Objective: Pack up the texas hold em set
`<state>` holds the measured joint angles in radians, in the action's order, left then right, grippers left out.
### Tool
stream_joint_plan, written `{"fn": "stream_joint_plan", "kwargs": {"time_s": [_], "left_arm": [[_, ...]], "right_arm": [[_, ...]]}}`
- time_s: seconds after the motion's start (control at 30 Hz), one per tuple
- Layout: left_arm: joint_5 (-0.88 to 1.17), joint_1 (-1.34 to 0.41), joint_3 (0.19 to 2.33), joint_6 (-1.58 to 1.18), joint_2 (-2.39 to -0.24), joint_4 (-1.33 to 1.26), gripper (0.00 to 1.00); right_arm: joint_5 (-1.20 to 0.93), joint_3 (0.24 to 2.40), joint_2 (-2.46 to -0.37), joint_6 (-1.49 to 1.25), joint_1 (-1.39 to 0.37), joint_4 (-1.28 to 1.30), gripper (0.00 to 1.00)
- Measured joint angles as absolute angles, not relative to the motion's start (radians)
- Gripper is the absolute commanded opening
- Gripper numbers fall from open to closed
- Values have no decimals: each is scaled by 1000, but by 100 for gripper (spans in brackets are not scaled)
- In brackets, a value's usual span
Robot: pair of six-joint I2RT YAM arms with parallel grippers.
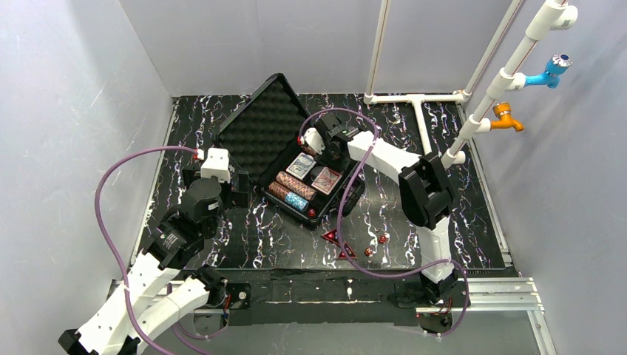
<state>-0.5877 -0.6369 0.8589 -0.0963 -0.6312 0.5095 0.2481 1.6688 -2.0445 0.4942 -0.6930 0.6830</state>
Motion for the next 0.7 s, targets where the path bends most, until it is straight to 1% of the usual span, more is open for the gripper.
{"fn": "stream_joint_plan", "kwargs": {"time_s": [0.27,0.7], "left_arm": [[-588,-637,859,-95,-634,509,98],[-588,-637,857,-89,-648,507,98]], "right_arm": [[142,1710,-2085,540,-665,702,1],[91,1772,-2143,556,-646,736,2]]}}
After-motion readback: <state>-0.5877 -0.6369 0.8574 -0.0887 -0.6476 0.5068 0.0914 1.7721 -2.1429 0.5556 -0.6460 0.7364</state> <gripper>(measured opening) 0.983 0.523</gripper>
